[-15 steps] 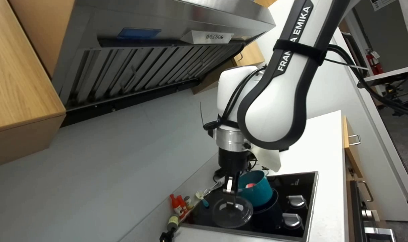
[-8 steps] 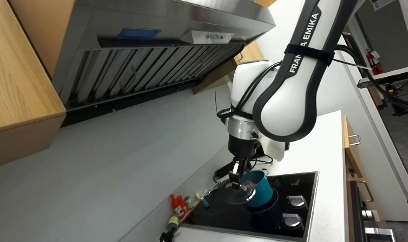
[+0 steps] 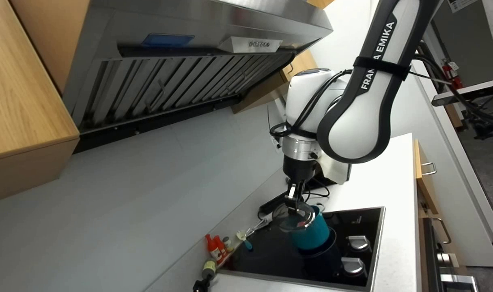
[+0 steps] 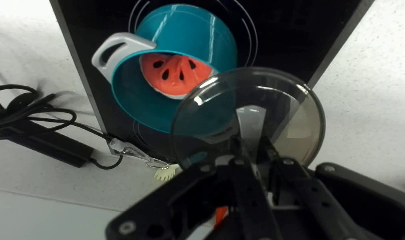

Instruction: Place the lid on the pot

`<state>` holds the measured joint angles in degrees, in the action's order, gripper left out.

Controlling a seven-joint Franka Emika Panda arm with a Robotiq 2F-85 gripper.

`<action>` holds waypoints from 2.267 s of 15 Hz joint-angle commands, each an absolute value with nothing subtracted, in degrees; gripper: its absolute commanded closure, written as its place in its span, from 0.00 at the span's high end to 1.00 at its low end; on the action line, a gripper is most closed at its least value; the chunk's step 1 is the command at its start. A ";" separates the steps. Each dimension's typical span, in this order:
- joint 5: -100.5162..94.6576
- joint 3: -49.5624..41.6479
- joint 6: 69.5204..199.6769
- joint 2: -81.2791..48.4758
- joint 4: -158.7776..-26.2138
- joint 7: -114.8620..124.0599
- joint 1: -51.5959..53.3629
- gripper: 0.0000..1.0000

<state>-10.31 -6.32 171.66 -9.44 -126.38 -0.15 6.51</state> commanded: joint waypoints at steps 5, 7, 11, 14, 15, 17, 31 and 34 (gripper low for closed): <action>-13.79 -9.32 167.53 -9.48 -125.48 3.29 7.63 0.04; -13.85 -9.68 167.01 -10.02 -125.01 4.22 7.75 0.04; -12.76 -9.84 167.76 -11.33 -123.91 6.88 7.68 0.04; -14.18 -10.77 168.98 -13.00 -122.50 10.13 8.16 0.04; -14.30 -10.84 169.36 -13.48 -122.06 10.54 8.23 0.04; -14.71 -11.41 169.93 -14.31 -121.56 11.03 8.66 0.04; -23.88 -21.77 173.22 -15.34 -120.25 21.48 16.95 0.04; -23.80 -22.65 172.80 -15.68 -120.03 21.90 17.88 0.04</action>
